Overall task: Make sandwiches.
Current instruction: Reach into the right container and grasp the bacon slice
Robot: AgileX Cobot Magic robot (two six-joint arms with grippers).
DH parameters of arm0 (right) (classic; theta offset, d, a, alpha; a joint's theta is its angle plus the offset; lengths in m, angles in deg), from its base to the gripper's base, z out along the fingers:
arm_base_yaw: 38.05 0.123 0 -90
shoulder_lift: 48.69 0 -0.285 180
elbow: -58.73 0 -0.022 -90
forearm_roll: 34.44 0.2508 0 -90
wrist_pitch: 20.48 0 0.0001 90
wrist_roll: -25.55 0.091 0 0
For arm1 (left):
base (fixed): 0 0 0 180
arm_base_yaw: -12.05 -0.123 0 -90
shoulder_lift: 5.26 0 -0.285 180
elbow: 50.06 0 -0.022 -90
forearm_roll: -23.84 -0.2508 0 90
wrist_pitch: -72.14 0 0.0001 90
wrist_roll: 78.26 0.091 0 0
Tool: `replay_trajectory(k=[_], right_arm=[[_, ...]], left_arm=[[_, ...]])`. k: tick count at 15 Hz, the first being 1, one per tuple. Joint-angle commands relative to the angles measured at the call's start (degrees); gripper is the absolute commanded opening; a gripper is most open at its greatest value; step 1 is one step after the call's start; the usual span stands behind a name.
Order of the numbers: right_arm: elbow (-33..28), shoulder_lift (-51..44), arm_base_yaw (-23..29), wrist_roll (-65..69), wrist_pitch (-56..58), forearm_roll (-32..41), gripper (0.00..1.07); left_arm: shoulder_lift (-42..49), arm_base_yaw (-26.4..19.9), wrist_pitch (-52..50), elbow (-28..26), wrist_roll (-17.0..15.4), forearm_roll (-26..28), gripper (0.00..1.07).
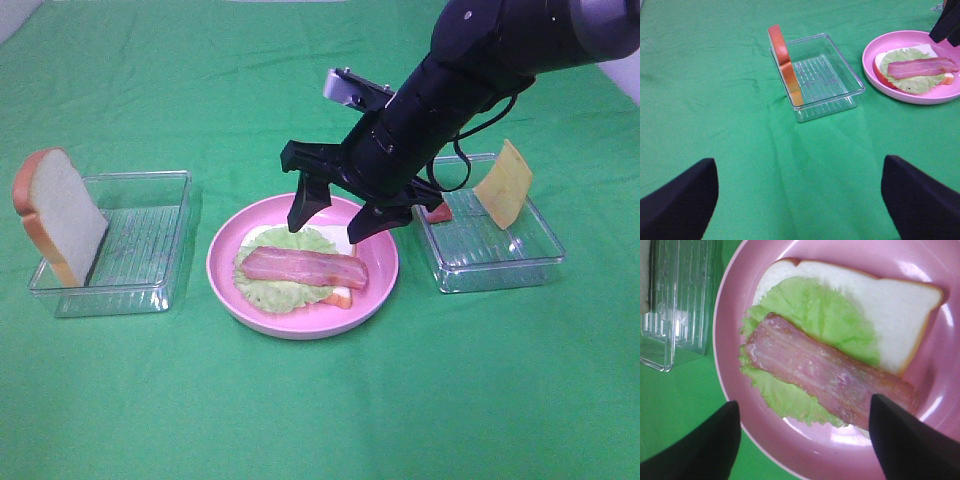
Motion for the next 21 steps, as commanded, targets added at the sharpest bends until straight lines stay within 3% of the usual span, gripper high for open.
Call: replay_trajectory(k=[1, 4, 13, 15, 17, 19, 21], right_arm=[[0.92, -0.86, 0.06, 0.06, 1.38, -2.35, 0.74], [4.18, -0.86, -0.06, 0.74, 6.59, -6.42, 0.74], [20.40, -0.86, -0.11, 10.54, 24.06, -32.31, 0.74], [23.72, -0.57, -1.49, 10.54, 25.55, -32.49, 0.74], [27.33, 0.11, -6.25, 9.97, 26.53, -28.82, 0.74], [27.67, 0.11, -8.71, 7.79, 26.59, -25.55, 0.74], [27.67, 1.20, -8.71, 6.76, 26.70, -26.93, 0.74]], left_arm=[[1.15, 0.23, -0.74, 0.11, -0.23, 0.00, 0.84], [1.15, 0.23, -0.74, 0.11, -0.23, 0.00, 0.84], [1.15, 0.23, -0.74, 0.11, -0.23, 0.00, 0.84], [1.15, 0.23, -0.74, 0.11, -0.23, 0.00, 0.84], [1.15, 0.23, -0.74, 0.11, -0.23, 0.00, 0.84], [1.15, 0.23, -0.74, 0.11, -0.23, 0.00, 0.84], [1.15, 0.23, -0.74, 0.11, -0.23, 0.00, 0.84]])
